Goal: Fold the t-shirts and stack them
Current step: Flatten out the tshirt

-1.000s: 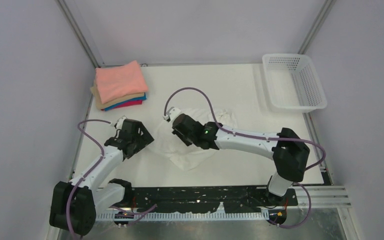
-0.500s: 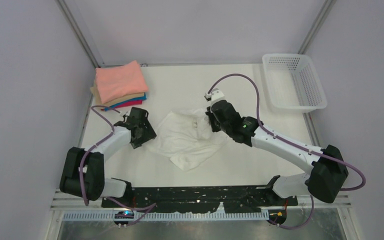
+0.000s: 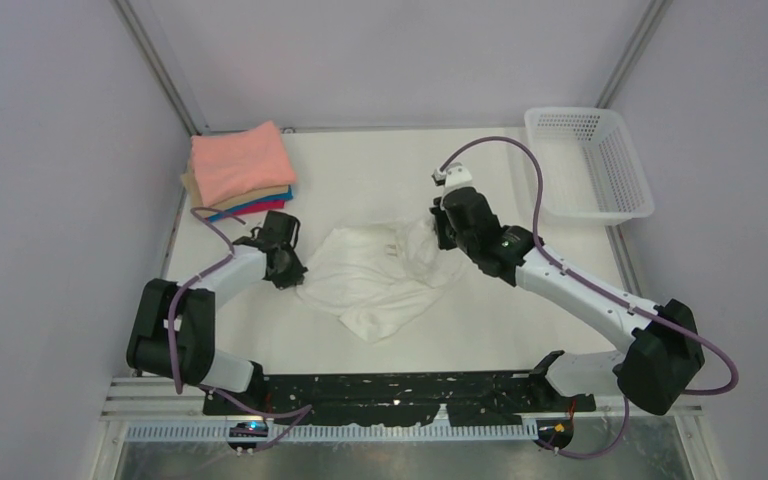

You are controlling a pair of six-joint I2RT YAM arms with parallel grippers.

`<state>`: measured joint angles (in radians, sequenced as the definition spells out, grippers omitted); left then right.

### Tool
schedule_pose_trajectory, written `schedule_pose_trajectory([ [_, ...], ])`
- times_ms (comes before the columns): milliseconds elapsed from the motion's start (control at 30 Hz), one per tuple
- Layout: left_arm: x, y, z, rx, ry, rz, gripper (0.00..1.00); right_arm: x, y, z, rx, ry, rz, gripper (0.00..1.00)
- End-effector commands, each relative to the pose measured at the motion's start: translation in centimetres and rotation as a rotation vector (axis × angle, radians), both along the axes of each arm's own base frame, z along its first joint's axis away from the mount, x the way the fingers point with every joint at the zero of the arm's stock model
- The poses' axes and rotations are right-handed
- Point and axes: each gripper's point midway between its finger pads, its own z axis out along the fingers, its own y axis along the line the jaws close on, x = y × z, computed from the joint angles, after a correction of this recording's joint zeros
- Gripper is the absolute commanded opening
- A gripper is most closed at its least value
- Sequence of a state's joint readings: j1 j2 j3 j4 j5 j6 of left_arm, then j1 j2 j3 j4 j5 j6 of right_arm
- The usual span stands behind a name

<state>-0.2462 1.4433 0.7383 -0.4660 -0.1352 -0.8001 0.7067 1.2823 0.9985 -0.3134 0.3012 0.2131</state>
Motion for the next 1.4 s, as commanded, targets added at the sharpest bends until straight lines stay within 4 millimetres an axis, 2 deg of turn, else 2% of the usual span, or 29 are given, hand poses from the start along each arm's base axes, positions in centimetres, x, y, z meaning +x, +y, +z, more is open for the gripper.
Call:
schedule_pose_trajectory([
  [0, 1.7, -1.3, 0.9, -0.056, -0.050, -0.052, 0.00, 1.1, -0.3, 3.0, 0.050, -0.085, -0.032, 0.06],
  [100, 2.4, -0.8, 2.2, -0.023, -0.097, -0.056, 0.00, 1.7, -1.2, 3.6, 0.032, -0.110, -0.068, 0.06],
  [200, 3.5, 0.0, 5.8, 0.021, -0.220, -0.051, 0.00, 2.4, -2.9, 5.5, 0.017, -0.165, -0.129, 0.06],
  [267, 4.2, 0.7, 9.7, 0.063, -0.338, -0.045, 0.00, 2.7, -4.3, 7.8, 0.012, -0.224, -0.170, 0.06],
  [300, 4.5, 1.0, 12.8, 0.082, -0.428, -0.043, 0.00, 2.8, -4.9, 9.7, 0.013, -0.269, -0.182, 0.06],
  [333, 4.6, 1.6, 15.3, 0.115, -0.497, -0.037, 0.00, 2.8, -5.3, 10.8, 0.019, -0.291, -0.183, 0.06],
  [367, 4.5, 2.4, 18.1, 0.146, -0.567, -0.021, 0.00, 2.5, -5.7, 13.2, 0.033, -0.343, -0.174, 0.06],
  [400, 4.1, 3.2, 20.6, 0.169, -0.625, -0.003, 0.00, 2.3, -6.0, 14.6, 0.048, -0.373, -0.167, 0.06],
  [433, 3.4, 4.0, 23.3, 0.188, -0.692, 0.020, 0.00, 1.6, -6.5, 17.2, 0.067, -0.437, -0.157, 0.06],
  [467, 2.7, 4.4, 25.9, 0.185, -0.766, 0.034, 0.00, 1.1, -6.7, 18.6, 0.087, -0.468, -0.145, 0.06],
  [500, 2.0, 4.7, 28.4, 0.179, -0.845, 0.039, 0.00, 0.1, -7.5, 21.4, 0.102, -0.536, -0.137, 0.06],
  [533, 1.0, 5.1, 30.8, 0.171, -0.924, 0.043, 0.00, -0.5, -7.8, 22.7, 0.113, -0.566, -0.124, 0.06],
  [567, 0.1, 5.3, 32.8, 0.164, -0.990, 0.037, 0.00, -1.9, -8.7, 25.3, 0.130, -0.631, -0.113, 0.06],
  [600, -1.1, 5.6, 34.8, 0.158, -1.053, 0.033, 0.00, -2.6, -8.9, 26.5, 0.138, -0.661, -0.094, 0.06],
  [633, -2.2, 5.8, 36.5, 0.153, -1.103, 0.028, 0.00, -4.2, -9.9, 28.9, 0.179, -0.716, -0.092, 0.06],
  [733, -5.7, 6.4, 41.2, 0.138, -1.240, 0.006, 0.00, -8.1, -11.0, 34.1, 0.267, -0.833, -0.024, 0.06],
  [767, -6.9, 6.7, 42.7, 0.132, -1.282, 0.009, 0.00, -9.4, -11.6, 35.1, 0.281, -0.854, -0.009, 0.06],
  [800, -8.0, 7.1, 43.9, 0.130, -1.316, 0.017, 0.00, -10.9, -11.8, 37.0, 0.308, -0.895, 0.029, 0.06],
  [833, -9.1, 7.4, 45.0, 0.125, -1.348, 0.024, 0.00, -12.0, -12.2, 37.6, 0.315, -0.907, 0.047, 0.06],
  [867, -10.5, 7.8, 46.6, 0.112, -1.398, 0.028, 0.00, -13.6, -12.6, 39.5, 0.340, -0.949, 0.078, 0.06],
  [900, -11.6, 7.8, 47.7, 0.098, -1.432, 0.022, 0.00, -14.5, -12.4, 39.9, 0.342, -0.951, 0.118, 0.06],
  [933, -12.8, 7.8, 48.9, 0.080, -1.468, 0.010, 0.00, -16.1, -13.3, 41.5, 0.361, -0.982, 0.128, 0.06],
  [1033, -16.5, 7.2, 52.3, 0.015, -1.584, -0.060, 0.00, -19.0, -13.9, 43.7, 0.383, -1.026, 0.195, 0.06],
  [1167, -20.9, 6.4, 56.1, -0.043, -1.702, -0.165, 0.00, -23.5, -16.0, 47.1, 0.416, -1.136, 0.239, 0.06],
  [1267, -22.7, 5.8, 57.6, -0.060, -1.750, -0.224, 0.00, -26.3, -17.5, 49.1, 0.438, -1.209, 0.259, 0.06],
  [1367, -23.1, 5.9, 58.2, -0.050, -1.760, -0.222, 0.00, -27.0, -18.0, 49.8, 0.427, -1.230, 0.259, 0.06],
])
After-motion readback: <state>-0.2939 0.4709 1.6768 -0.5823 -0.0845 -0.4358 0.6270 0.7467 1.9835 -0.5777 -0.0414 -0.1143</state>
